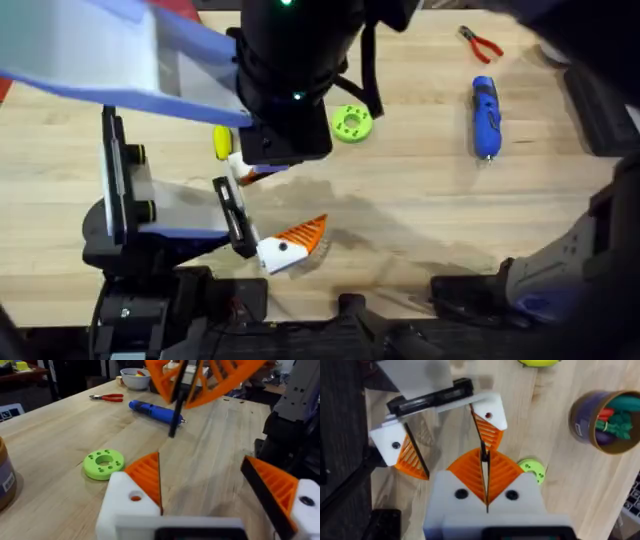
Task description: Pick up the gripper from the table and insert it into the empty holder that is missing its gripper. Then pick up a screw, insert it into the mounting hole, and use the screwdriver to tighten it. Finally, clean up the table by picking up the vegetable and placing it into the bucket.
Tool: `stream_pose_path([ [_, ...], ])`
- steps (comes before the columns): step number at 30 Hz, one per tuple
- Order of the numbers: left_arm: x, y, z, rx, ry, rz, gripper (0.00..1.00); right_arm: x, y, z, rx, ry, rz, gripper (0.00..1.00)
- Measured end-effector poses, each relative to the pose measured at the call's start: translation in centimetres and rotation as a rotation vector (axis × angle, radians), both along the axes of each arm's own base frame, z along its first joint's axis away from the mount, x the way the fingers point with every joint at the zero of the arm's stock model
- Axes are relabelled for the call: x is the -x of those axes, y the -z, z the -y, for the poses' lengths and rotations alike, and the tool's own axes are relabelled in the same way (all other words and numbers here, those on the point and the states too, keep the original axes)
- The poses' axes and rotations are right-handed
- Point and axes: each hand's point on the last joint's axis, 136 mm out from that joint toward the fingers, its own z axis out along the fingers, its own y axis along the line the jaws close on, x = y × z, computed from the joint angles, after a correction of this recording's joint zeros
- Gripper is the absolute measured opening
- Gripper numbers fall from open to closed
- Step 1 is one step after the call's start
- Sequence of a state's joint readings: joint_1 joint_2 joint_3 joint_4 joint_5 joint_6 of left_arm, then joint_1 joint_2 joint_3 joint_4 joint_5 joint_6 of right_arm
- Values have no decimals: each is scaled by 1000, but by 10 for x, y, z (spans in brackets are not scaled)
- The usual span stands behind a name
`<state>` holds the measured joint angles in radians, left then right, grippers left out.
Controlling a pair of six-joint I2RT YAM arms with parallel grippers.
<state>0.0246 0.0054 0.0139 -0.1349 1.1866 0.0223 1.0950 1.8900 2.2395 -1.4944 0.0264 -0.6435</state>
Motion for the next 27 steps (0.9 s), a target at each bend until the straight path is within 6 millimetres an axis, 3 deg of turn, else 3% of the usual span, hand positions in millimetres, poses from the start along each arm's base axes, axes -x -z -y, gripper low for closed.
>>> stream_pose_path([
  [9,0,0,0,0,0,0,985,2,10,-9,12,-102,-5,6],
  [27,0,0,0,0,0,0,985,0,25,-20,34,-131,-13,6],
])
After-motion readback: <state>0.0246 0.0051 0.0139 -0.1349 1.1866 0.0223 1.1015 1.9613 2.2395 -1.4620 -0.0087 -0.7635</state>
